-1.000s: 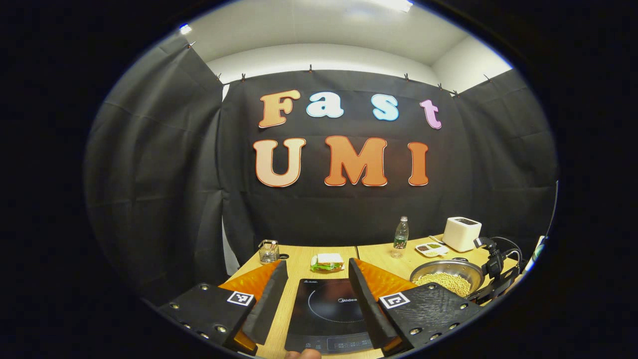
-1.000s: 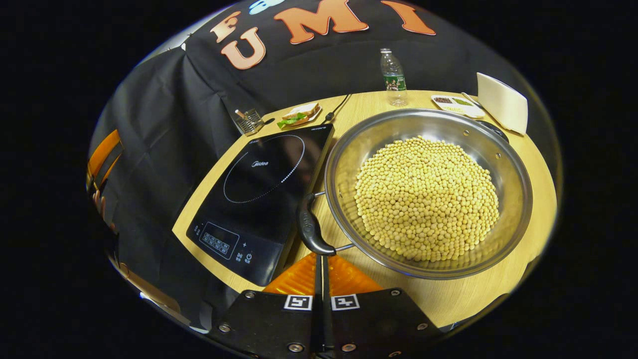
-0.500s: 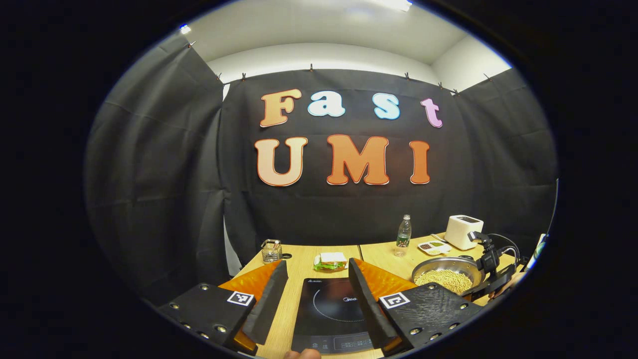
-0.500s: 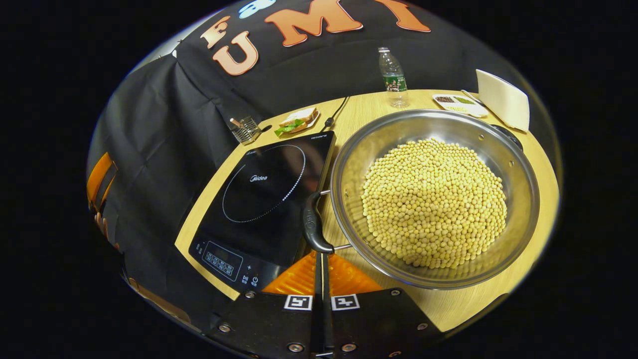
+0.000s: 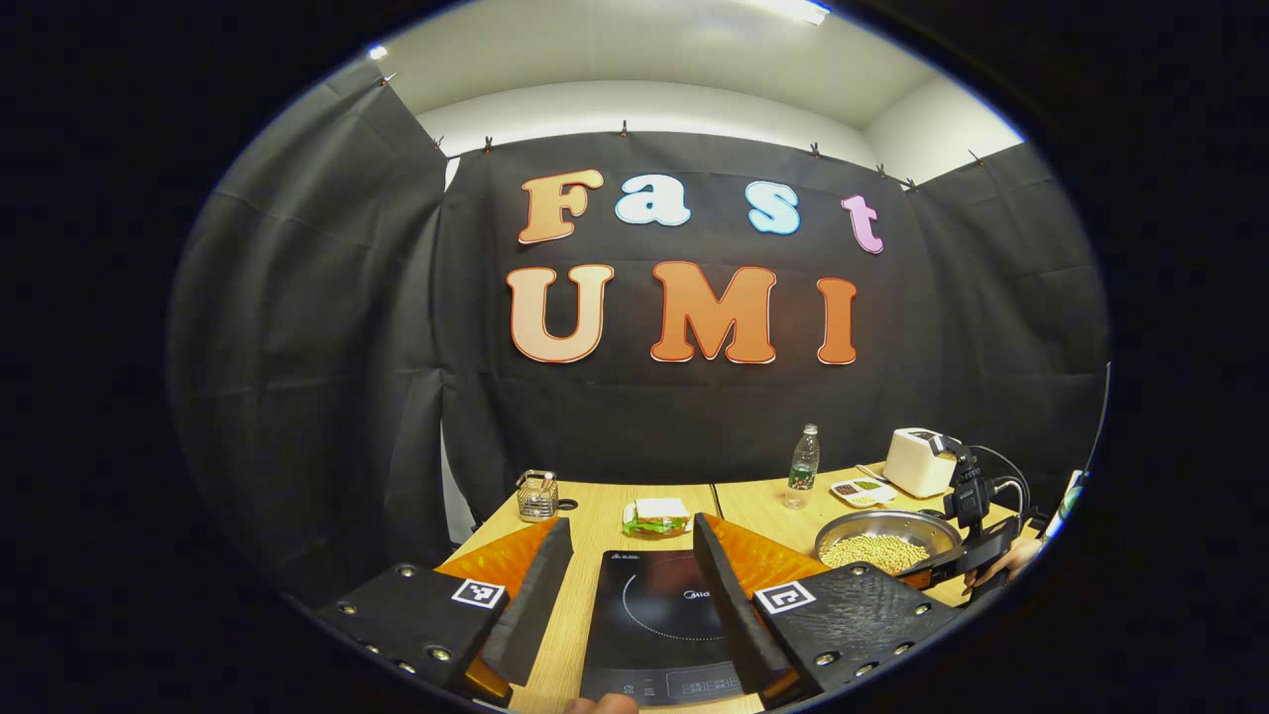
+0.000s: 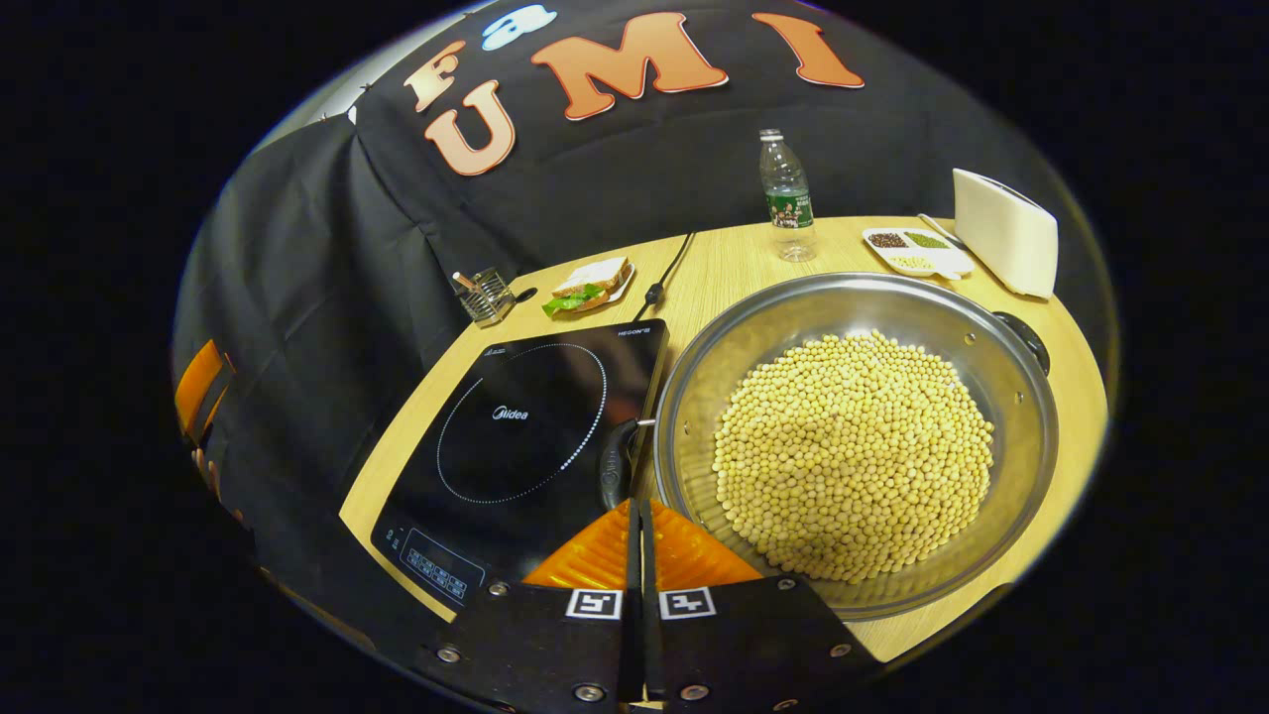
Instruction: First push the handle of the pot to place it horizontally, then grasp the pot with both hands and set it on the induction cooktop.
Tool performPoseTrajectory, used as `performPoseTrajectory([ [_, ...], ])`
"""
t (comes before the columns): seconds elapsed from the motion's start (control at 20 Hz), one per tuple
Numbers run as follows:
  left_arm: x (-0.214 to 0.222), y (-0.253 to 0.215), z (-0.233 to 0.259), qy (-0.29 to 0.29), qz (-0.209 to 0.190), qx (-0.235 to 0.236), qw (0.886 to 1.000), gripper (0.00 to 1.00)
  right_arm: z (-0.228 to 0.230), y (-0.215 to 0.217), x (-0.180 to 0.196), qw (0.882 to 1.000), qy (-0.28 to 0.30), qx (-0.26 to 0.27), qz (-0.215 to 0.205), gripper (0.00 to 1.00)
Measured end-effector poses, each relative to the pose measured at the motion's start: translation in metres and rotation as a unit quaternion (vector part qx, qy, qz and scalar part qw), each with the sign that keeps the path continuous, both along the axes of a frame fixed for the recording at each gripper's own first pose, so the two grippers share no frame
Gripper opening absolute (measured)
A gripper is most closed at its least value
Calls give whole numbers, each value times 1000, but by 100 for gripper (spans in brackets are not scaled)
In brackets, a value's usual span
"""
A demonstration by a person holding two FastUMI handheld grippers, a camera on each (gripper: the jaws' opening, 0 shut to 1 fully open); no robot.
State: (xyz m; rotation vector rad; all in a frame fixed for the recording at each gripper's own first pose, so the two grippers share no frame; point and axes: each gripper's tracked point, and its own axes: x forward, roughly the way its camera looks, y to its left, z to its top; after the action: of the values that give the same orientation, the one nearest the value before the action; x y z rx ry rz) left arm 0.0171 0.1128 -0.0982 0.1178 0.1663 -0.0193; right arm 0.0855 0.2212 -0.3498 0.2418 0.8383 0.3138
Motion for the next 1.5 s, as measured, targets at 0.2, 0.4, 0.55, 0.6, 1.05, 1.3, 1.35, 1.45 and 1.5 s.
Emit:
performPoseTrajectory([
  [0.2,5,-1,-2,2,0,-5,1000,73,-1,3,5,1000,-4,2,1,0],
  [0.4,5,-3,-4,6,-3,-4,1000,73,-1,9,12,1000,-14,2,-2,0],
  [0.55,6,-3,-3,7,0,-8,1000,73,-2,11,17,1000,-23,1,-2,0],
  [0.6,6,-6,-3,9,-1,-14,1000,74,-2,13,19,1000,-26,0,-1,0],
  [1.05,10,-52,-5,19,-28,-40,999,74,3,25,31,999,-49,18,-3,0],
  [1.3,23,-103,-36,63,-63,-79,993,76,35,-2,33,996,-80,37,-16,0],
  [1.35,26,-111,-42,71,-66,-81,992,74,41,-16,35,995,-88,33,-25,0],
  [1.45,31,-128,-51,82,-75,-89,990,77,50,-42,37,994,-99,27,-42,0],
  [1.5,34,-136,-56,88,-78,-96,988,77,54,-55,38,993,-103,25,-49,0],
])
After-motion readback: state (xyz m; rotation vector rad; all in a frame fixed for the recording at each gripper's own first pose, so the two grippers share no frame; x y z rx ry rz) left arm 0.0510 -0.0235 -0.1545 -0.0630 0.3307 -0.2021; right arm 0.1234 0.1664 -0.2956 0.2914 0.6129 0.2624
